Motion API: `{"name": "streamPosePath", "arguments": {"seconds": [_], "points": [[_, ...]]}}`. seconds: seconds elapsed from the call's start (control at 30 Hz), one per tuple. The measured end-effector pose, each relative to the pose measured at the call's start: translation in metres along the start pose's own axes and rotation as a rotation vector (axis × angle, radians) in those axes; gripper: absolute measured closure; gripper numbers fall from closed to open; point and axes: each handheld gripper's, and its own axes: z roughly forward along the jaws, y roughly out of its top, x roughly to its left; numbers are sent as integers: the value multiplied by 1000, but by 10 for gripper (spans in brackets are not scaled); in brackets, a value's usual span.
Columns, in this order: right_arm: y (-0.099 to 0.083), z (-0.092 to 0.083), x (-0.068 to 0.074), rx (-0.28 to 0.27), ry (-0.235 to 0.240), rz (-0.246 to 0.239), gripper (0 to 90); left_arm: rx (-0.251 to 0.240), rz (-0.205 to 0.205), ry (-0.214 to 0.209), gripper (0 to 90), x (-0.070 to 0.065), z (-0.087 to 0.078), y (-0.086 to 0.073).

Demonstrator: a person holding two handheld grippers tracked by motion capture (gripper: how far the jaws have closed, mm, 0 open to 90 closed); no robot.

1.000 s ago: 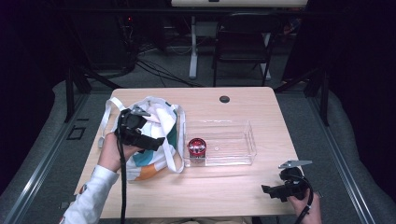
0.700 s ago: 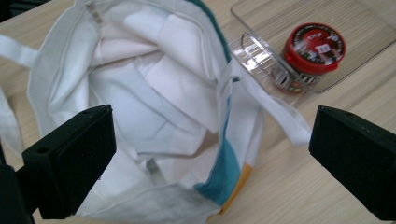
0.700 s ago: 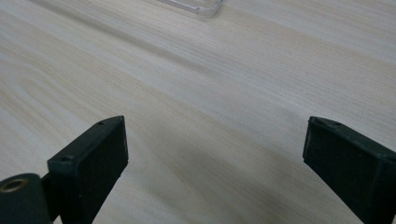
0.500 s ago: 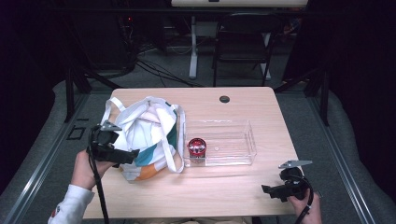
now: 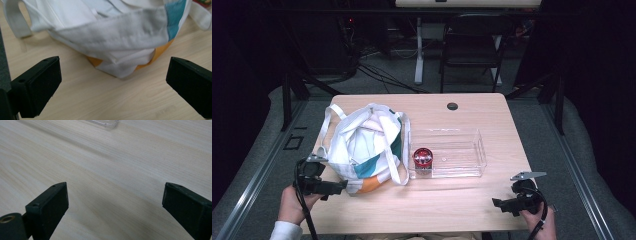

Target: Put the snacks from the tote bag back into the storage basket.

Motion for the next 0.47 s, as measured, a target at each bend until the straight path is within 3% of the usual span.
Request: {"name": "streamPosePath", "arguments": {"seconds": [0.2,0.47], "points": [[0,1,0,4,6,-6,62,-7,-14,-27,3,0,7,-17],[0,0,0,0,1,0,62,-45,7,-38,4,-7,7,-14]]}}
